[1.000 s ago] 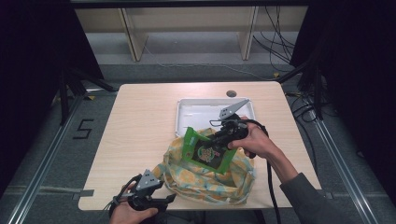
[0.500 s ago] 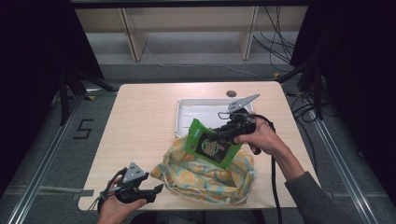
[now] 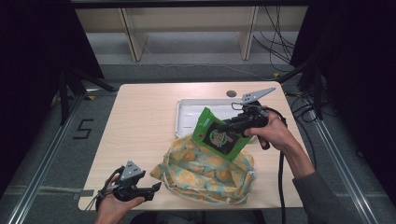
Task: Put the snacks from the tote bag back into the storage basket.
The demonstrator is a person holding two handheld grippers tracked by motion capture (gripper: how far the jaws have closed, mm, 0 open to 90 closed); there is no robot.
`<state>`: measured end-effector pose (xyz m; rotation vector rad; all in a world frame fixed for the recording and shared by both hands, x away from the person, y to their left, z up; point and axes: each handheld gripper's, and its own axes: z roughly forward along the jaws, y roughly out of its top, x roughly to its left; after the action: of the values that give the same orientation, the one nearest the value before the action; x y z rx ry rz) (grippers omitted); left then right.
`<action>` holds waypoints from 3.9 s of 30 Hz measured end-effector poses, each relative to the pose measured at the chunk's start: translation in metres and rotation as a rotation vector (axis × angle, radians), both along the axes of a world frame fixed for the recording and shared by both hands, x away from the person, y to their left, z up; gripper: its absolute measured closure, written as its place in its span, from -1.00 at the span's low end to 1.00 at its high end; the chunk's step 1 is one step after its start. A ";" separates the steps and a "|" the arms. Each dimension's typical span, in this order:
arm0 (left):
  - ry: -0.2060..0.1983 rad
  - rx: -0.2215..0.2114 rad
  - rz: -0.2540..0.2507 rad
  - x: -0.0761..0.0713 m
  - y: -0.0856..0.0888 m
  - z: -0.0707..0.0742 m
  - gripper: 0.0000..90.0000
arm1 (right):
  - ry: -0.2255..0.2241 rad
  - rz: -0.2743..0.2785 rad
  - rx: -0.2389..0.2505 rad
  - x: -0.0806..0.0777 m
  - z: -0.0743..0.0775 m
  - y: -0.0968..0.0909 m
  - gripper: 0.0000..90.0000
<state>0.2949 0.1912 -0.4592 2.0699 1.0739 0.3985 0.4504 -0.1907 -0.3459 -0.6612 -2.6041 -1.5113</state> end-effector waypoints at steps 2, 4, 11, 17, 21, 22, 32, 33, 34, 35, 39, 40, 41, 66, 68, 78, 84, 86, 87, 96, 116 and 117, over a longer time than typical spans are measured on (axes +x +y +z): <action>0.006 -0.003 0.004 -0.001 0.000 0.000 -0.43 | 0.014 -0.007 0.015 0.001 0.001 -0.004 0.69; 0.001 0.018 -0.019 0.000 0.001 0.001 -0.43 | 0.014 -0.023 0.008 0.001 0.004 -0.009 0.69; -0.004 0.007 -0.010 -0.001 -0.001 0.001 -0.43 | -0.002 -0.076 0.055 0.005 0.013 -0.026 0.69; -0.005 0.008 -0.014 0.000 0.000 0.001 -0.45 | 0.000 -0.146 0.077 0.011 0.016 -0.042 0.69; -0.009 0.003 -0.006 0.000 -0.001 0.001 -0.45 | 0.007 -0.189 0.100 0.016 0.016 -0.052 0.69; -0.003 0.017 -0.017 -0.001 0.000 0.001 -0.45 | 0.000 -0.197 0.092 0.017 0.016 -0.055 0.69; -0.006 -0.002 -0.002 -0.001 -0.002 0.001 -0.45 | -0.011 -0.290 0.086 0.028 0.007 -0.070 0.69; -0.013 0.010 -0.015 -0.001 -0.001 0.001 -0.45 | -0.011 -0.299 0.082 0.028 0.007 -0.072 0.69; -0.012 0.008 -0.012 -0.001 -0.002 0.001 -0.45 | 0.009 -0.310 0.082 0.028 0.007 -0.073 0.69; -0.013 0.009 -0.014 -0.001 -0.002 0.001 -0.45 | -0.001 -0.319 0.080 0.030 0.006 -0.075 0.69; -0.015 0.001 -0.007 -0.001 -0.003 0.000 -0.45 | -0.016 -0.347 0.074 0.036 0.002 -0.081 0.69; -0.016 0.002 -0.007 -0.001 -0.003 0.000 -0.45 | -0.003 -0.360 0.080 0.036 0.000 -0.082 0.69; -0.016 0.002 -0.006 -0.001 -0.003 0.000 -0.45 | -0.018 -0.368 0.070 0.039 -0.002 -0.084 0.69; -0.023 0.013 -0.015 -0.002 -0.002 0.001 -0.47 | 0.120 -0.596 0.071 0.100 -0.050 -0.074 0.69; -0.024 0.017 -0.013 -0.003 -0.003 0.002 -0.47 | 0.124 -0.612 0.074 0.105 -0.054 -0.074 0.69; -0.034 0.012 -0.008 -0.003 -0.004 0.001 -0.47 | 0.160 -0.704 0.081 0.124 -0.074 -0.070 0.69; -0.029 0.013 -0.015 -0.003 -0.004 0.001 -0.47 | 0.154 -0.729 0.079 0.136 -0.079 -0.066 0.69; -0.029 0.003 -0.011 -0.003 -0.005 0.001 -0.47 | 0.175 -0.747 0.086 0.139 -0.078 -0.063 0.69; -0.030 0.002 -0.009 -0.004 -0.005 0.001 -0.47 | 0.162 -0.745 0.082 0.141 -0.079 -0.062 0.69; -0.032 0.014 -0.022 -0.004 -0.005 0.001 -0.47 | 0.195 -0.794 0.073 0.155 -0.083 -0.049 0.69; -0.038 0.002 -0.021 -0.005 -0.007 0.001 -0.47 | 0.243 -0.829 0.052 0.170 -0.101 -0.043 0.66; -0.039 0.000 -0.020 -0.005 -0.008 0.001 -0.47 | 0.237 -0.828 0.056 0.170 -0.101 -0.043 0.66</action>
<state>0.2895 0.1837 -0.4583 2.0630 1.0291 0.4275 0.6206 -0.2340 -0.4472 -1.9342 -2.1806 -1.4948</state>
